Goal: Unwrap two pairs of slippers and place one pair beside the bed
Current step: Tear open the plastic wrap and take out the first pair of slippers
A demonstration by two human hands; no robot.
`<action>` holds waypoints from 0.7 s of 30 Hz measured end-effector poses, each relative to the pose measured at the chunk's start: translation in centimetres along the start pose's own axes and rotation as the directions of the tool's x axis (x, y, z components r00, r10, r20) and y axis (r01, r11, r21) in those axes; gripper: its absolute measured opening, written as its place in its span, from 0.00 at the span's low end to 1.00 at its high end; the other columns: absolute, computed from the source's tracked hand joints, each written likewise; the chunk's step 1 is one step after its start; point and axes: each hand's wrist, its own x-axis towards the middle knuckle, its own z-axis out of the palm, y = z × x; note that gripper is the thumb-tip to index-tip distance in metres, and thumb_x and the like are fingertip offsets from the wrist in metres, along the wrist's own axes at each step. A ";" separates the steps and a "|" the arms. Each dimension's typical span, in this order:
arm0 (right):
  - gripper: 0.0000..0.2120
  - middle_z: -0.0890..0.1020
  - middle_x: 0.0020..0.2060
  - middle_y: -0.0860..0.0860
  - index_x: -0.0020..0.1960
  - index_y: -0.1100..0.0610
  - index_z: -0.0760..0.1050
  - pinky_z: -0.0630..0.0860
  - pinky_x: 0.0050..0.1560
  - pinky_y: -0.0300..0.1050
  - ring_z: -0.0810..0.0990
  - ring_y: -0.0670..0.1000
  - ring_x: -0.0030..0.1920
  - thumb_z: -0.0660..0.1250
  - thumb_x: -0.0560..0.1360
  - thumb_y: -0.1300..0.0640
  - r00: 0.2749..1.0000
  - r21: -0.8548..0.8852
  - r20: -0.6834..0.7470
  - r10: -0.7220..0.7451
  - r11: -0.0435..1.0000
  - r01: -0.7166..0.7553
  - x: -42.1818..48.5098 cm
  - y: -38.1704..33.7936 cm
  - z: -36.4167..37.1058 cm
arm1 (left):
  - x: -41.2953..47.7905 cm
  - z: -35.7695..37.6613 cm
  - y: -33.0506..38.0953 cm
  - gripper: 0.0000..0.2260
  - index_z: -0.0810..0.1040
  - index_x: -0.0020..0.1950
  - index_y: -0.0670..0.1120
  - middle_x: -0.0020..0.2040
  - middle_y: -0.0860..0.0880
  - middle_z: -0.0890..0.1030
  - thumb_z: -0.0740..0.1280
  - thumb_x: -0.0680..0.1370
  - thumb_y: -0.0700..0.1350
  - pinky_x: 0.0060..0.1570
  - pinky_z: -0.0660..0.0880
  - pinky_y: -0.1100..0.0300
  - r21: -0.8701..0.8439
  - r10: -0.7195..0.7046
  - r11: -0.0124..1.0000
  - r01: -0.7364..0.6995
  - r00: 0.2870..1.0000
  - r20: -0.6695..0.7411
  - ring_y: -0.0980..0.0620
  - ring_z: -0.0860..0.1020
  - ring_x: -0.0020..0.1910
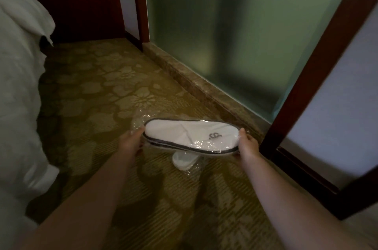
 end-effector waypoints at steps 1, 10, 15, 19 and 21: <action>0.10 0.79 0.47 0.57 0.50 0.55 0.74 0.77 0.57 0.60 0.79 0.60 0.51 0.59 0.79 0.50 1.000 0.008 -0.002 0.015 1.000 -0.015 0.1 0.0 -0.4 | -0.1 -0.1 0.0 0.15 0.75 0.61 0.39 0.59 0.39 0.78 0.67 0.76 0.43 0.53 0.76 0.49 0.009 0.012 1.000 -0.012 1.000 0.002 0.43 0.77 0.50; 0.21 0.72 0.67 0.64 0.69 0.66 0.66 0.67 0.64 0.53 0.70 0.63 0.66 0.53 0.81 0.54 0.913 -0.015 -0.407 -0.014 1.000 0.008 1.5 -0.7 -5.1 | 1.1 -3.8 -0.1 0.06 0.78 0.47 0.36 0.52 0.36 0.79 0.66 0.75 0.39 0.34 0.73 0.55 0.026 0.067 0.998 -0.064 0.989 -0.134 0.44 0.77 0.38; 0.23 0.73 0.66 0.63 0.69 0.64 0.67 0.69 0.64 0.55 0.72 0.64 0.65 0.56 0.80 0.51 0.853 0.046 -0.520 0.044 0.999 -0.024 1.5 -0.3 -7.0 | 3.5 -7.0 -1.0 0.10 0.77 0.51 0.38 0.44 0.42 0.79 0.66 0.74 0.42 0.33 0.70 0.59 -0.071 0.033 0.996 -0.047 0.982 -0.188 0.51 0.73 0.34; 0.24 0.75 0.65 0.62 0.68 0.64 0.68 0.70 0.63 0.53 0.73 0.63 0.64 0.59 0.79 0.49 0.860 0.100 -0.504 0.084 0.994 -0.039 1.7 -0.2 -7.4 | 2.4 -6.1 -1.1 0.11 0.69 0.37 0.47 0.27 0.50 0.81 0.59 0.80 0.42 0.20 0.74 0.64 -0.093 -0.045 0.995 0.032 0.989 -0.139 0.53 0.78 0.21; 0.25 0.74 0.65 0.62 0.69 0.64 0.68 0.70 0.63 0.53 0.73 0.63 0.64 0.58 0.79 0.49 0.867 0.130 -0.487 0.108 0.990 -0.050 1.6 -0.3 -7.1 | 1.6 -5.1 -0.9 0.13 0.69 0.35 0.45 0.20 0.50 0.77 0.61 0.79 0.46 0.12 0.68 0.69 -0.104 -0.096 0.991 0.086 0.990 -0.101 0.58 0.71 0.10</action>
